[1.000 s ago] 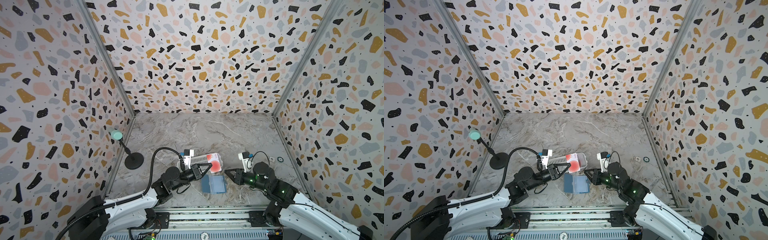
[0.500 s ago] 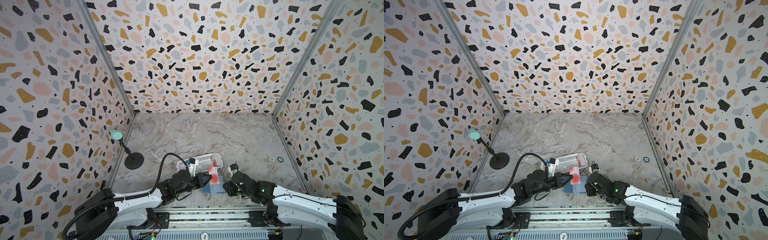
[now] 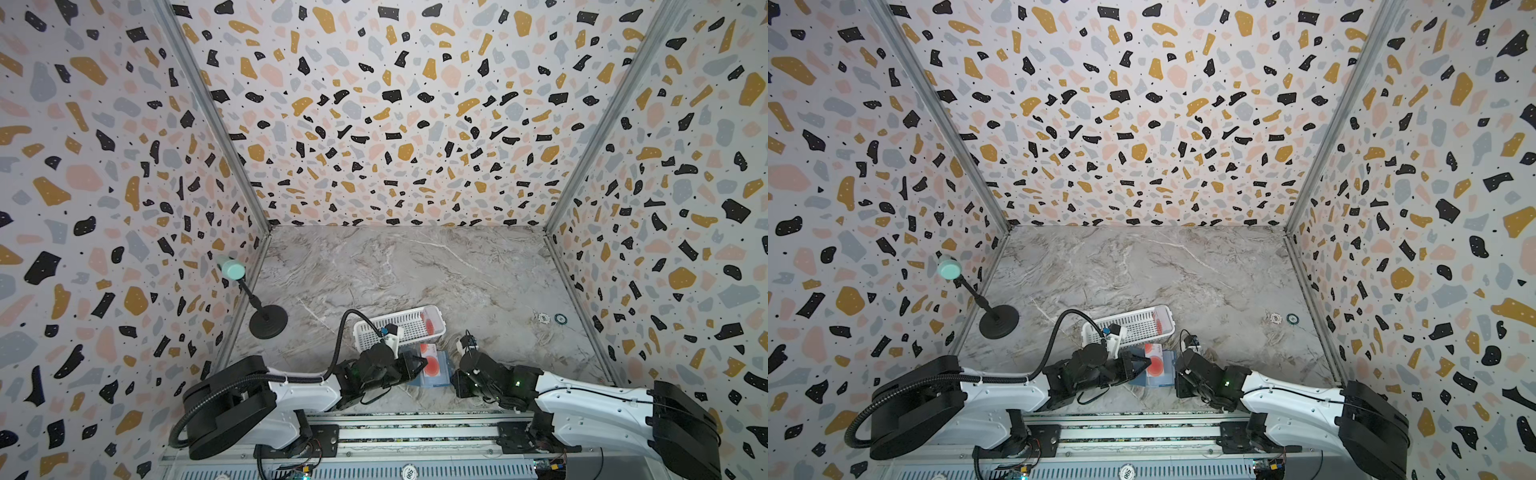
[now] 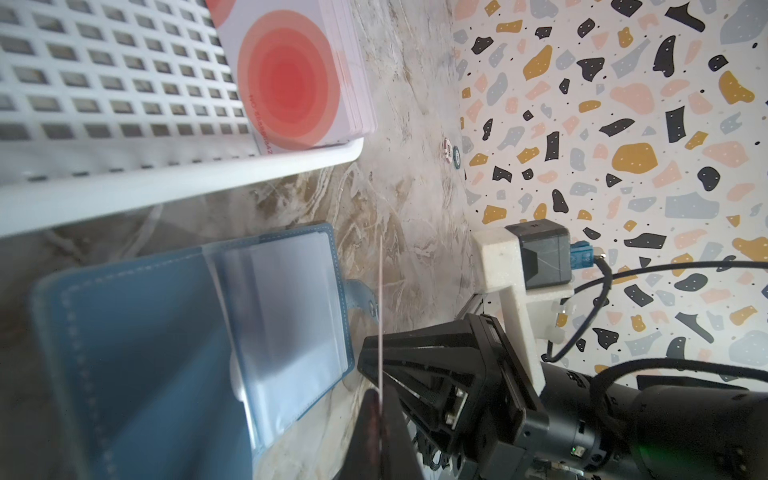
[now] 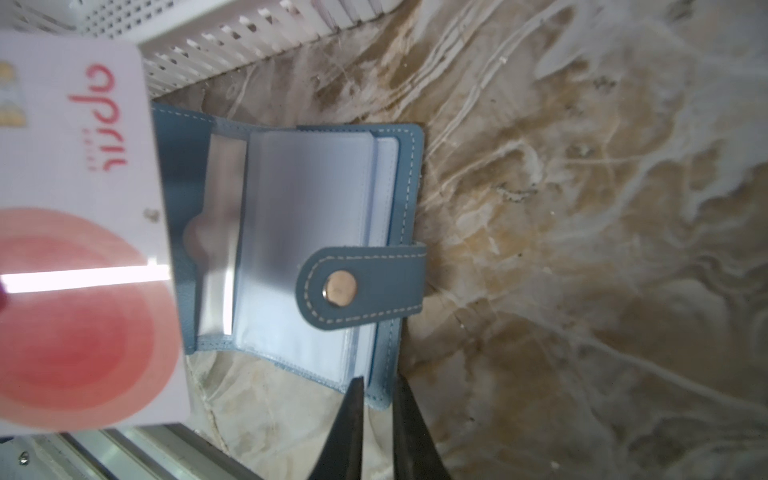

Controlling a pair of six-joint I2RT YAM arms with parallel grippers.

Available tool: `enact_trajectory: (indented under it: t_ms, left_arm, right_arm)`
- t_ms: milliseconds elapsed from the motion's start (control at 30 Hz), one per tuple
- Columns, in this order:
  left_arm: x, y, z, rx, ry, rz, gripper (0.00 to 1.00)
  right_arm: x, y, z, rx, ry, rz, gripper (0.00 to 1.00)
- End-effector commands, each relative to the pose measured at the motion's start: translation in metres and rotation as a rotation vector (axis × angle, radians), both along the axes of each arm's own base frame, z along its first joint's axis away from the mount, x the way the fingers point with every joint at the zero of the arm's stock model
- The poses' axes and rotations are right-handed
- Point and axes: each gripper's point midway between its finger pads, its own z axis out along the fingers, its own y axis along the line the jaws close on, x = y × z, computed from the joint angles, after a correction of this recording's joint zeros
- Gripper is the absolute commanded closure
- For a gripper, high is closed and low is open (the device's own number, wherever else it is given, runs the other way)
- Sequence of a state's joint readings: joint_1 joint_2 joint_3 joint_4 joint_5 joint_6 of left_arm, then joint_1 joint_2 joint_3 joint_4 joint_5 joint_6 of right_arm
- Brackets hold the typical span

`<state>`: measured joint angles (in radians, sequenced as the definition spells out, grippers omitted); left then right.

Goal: Put the credit cards into the card holder

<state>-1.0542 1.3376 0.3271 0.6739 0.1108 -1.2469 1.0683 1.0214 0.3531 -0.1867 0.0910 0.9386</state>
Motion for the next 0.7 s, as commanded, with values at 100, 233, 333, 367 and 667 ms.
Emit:
enact_trajectory:
  t_ms: [100,233,333,367,667]
  left_arm:
    - [-0.001,0.006,-0.011,0.034,-0.009,0.007,0.99]
    - [-0.002,0.009,-0.019,0.063,-0.005,0.004,0.99]
    - [-0.003,0.012,-0.027,0.087,-0.002,0.003,0.99]
    - [-0.003,0.012,-0.030,0.094,-0.001,-0.001,0.99]
    - [-0.002,0.022,-0.042,0.125,0.013,0.011,0.99]
  right_arm:
    - [0.000,0.001,-0.005,-0.004,-0.001,-0.004,0.85]
    - [0.001,0.000,-0.008,-0.017,0.002,-0.009,0.85]
    - [0.001,-0.001,-0.010,-0.029,0.006,-0.009,0.85]
    - [0.001,-0.001,-0.010,-0.031,0.005,-0.009,0.85]
    - [0.001,-0.003,-0.017,-0.056,0.015,-0.013,0.86]
